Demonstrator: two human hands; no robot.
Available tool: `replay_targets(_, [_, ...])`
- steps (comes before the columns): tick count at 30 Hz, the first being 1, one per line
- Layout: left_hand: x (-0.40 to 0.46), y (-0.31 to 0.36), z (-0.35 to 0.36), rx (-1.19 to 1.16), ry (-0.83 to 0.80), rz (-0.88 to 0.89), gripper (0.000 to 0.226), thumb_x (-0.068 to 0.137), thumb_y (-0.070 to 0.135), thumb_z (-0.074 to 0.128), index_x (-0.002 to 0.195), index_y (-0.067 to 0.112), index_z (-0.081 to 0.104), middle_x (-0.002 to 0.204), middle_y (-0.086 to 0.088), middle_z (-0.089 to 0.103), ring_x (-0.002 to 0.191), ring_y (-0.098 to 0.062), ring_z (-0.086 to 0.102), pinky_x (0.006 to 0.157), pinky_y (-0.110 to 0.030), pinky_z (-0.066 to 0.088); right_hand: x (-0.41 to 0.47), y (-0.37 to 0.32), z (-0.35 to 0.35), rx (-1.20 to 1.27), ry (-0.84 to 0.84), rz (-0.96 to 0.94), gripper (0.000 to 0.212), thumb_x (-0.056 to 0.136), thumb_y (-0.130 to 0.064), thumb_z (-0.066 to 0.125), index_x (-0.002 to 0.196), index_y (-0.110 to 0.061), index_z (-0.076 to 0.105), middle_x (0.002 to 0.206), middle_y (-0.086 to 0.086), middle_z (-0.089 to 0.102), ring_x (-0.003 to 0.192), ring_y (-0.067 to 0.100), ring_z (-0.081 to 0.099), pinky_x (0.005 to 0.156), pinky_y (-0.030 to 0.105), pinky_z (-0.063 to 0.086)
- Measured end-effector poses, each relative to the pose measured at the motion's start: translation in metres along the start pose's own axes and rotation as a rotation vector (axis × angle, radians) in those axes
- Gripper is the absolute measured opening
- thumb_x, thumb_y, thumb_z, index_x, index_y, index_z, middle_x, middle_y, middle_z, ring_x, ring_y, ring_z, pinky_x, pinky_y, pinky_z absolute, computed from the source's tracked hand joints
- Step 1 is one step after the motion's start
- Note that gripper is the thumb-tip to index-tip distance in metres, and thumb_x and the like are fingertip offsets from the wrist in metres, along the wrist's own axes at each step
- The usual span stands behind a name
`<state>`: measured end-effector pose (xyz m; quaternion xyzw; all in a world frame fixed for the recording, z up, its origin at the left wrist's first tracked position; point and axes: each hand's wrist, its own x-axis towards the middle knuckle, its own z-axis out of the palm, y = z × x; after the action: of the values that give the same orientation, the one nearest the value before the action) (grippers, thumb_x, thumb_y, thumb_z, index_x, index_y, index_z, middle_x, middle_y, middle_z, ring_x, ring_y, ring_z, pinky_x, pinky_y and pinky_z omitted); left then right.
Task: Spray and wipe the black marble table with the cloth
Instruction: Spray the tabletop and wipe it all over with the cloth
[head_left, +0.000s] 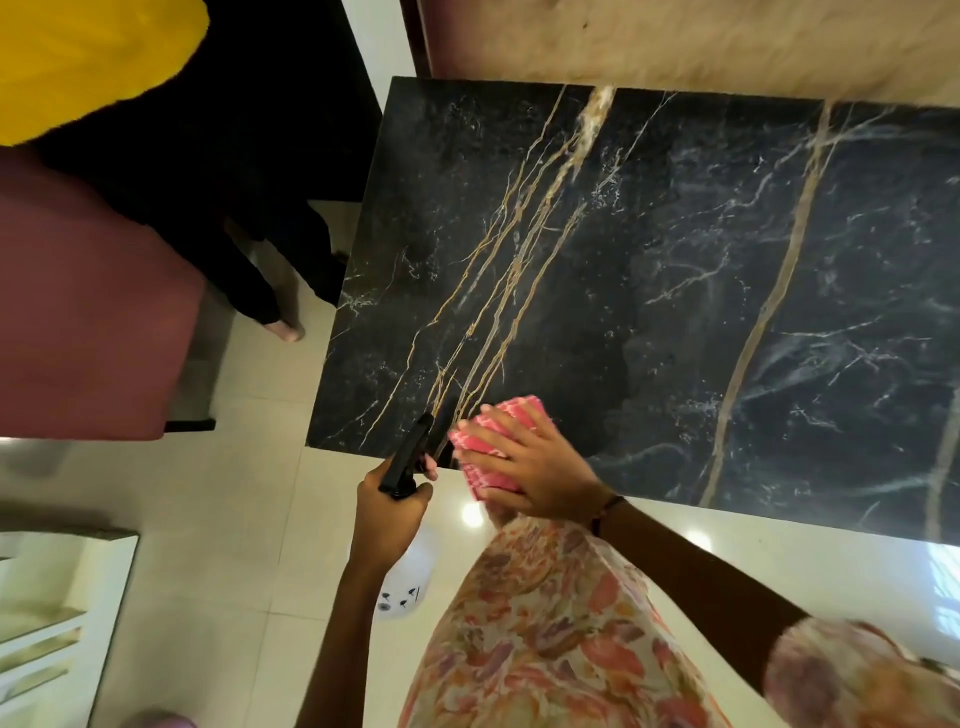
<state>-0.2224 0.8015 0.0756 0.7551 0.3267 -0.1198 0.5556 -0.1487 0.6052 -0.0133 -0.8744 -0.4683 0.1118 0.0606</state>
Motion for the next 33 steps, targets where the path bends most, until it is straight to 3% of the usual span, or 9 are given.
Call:
replay_targets(3, [0.002, 0.002, 0.001, -0.001, -0.019, 0.024, 0.031, 0.080, -0.010, 0.058, 0.079, 0.020, 0.066, 0.073, 0.002, 0.067, 0.044, -0.007, 0.046, 0.048, -0.023, 0.039, -0.032, 0.041, -0.007, -0.035, 0.005, 0.122, 0.058, 0.096, -0.063, 0.024, 0.148, -0.037, 0.030, 0.158, 0.001, 0.028, 0.149, 0.028, 0.015, 0.117, 0.062, 0.012])
replay_targets(9, [0.003, 0.005, 0.009, -0.005, -0.052, 0.000, 0.039, 0.079, -0.009, 0.058, 0.070, 0.028, 0.062, 0.047, 0.012, 0.059, 0.038, -0.004, 0.042, 0.048, -0.026, 0.038, 0.024, 0.043, -0.026, -0.003, 0.025, 0.487, 0.060, 0.095, -0.061, 0.029, 0.149, -0.035, 0.029, 0.159, 0.002, 0.025, 0.148, 0.031, 0.018, 0.114, 0.065, 0.014])
replay_targets(13, [0.005, 0.008, 0.014, 0.042, -0.099, 0.034, 0.040, 0.078, -0.010, 0.058, 0.069, 0.029, 0.063, 0.048, 0.013, 0.058, 0.040, -0.004, 0.044, 0.052, -0.028, 0.039, 0.025, 0.012, -0.013, -0.017, 0.026, 0.331, 0.058, 0.096, -0.060, 0.028, 0.146, -0.033, 0.036, 0.157, 0.002, 0.032, 0.146, 0.031, 0.026, 0.116, 0.064, 0.011])
replay_targets(15, [0.005, 0.013, 0.019, 0.058, -0.119, 0.048, 0.036, 0.078, -0.010, 0.058, 0.073, 0.025, 0.065, 0.051, 0.012, 0.060, 0.042, -0.004, 0.048, 0.056, -0.036, 0.042, -0.006, 0.007, -0.004, -0.025, -0.009, 0.236, 0.058, 0.097, -0.060, 0.026, 0.149, -0.036, 0.028, 0.159, 0.001, 0.026, 0.148, 0.030, 0.018, 0.117, 0.062, 0.010])
replay_targets(19, [0.003, 0.026, 0.031, 0.054, -0.165, 0.066, 0.027, 0.081, -0.008, 0.059, 0.083, 0.017, 0.067, 0.079, -0.001, 0.068, 0.056, -0.005, 0.056, 0.085, -0.058, 0.048, -0.085, 0.034, 0.005, -0.047, 0.008, 0.228, 0.059, 0.097, -0.062, 0.024, 0.151, -0.038, 0.022, 0.160, 0.002, 0.022, 0.149, 0.029, 0.013, 0.117, 0.061, 0.011])
replay_targets(22, [0.002, 0.035, 0.040, 0.051, -0.189, 0.068, 0.027, 0.081, -0.010, 0.058, 0.084, 0.016, 0.067, 0.081, -0.001, 0.068, 0.057, -0.002, 0.057, 0.083, -0.055, 0.049, -0.108, 0.076, -0.008, -0.069, -0.023, 0.395, 0.060, 0.097, -0.061, 0.020, 0.152, -0.038, 0.017, 0.160, 0.002, 0.022, 0.149, 0.030, 0.014, 0.117, 0.061, 0.012])
replay_targets(25, [0.002, 0.041, 0.053, 0.066, -0.202, 0.074, 0.030, 0.081, -0.011, 0.057, 0.082, 0.017, 0.067, 0.083, -0.002, 0.068, 0.061, -0.003, 0.058, 0.074, -0.036, 0.045, -0.078, 0.091, -0.024, -0.013, 0.018, 0.565, 0.059, 0.096, -0.059, 0.022, 0.151, -0.036, 0.022, 0.161, 0.001, 0.022, 0.148, 0.030, 0.017, 0.117, 0.061, 0.011])
replay_targets(27, [0.002, 0.044, 0.061, 0.074, -0.206, 0.069, 0.028, 0.080, -0.011, 0.056, 0.083, 0.015, 0.067, 0.084, -0.005, 0.068, 0.064, -0.006, 0.057, 0.076, -0.033, 0.042, -0.054, 0.084, -0.025, 0.017, 0.040, 0.599, 0.059, 0.096, -0.059, 0.023, 0.151, -0.036, 0.025, 0.161, 0.001, 0.022, 0.148, 0.031, 0.016, 0.115, 0.063, 0.012])
replay_targets(33, [-0.002, 0.058, 0.090, 0.068, -0.197, 0.059, 0.023, 0.079, -0.012, 0.056, 0.080, 0.008, 0.068, 0.078, -0.003, 0.067, 0.056, -0.004, 0.054, 0.071, -0.032, 0.039, -0.099, 0.058, 0.002, 0.011, 0.009, 0.302, 0.058, 0.097, -0.058, 0.027, 0.151, -0.037, 0.021, 0.161, 0.001, 0.021, 0.149, 0.031, 0.011, 0.116, 0.063, 0.012])
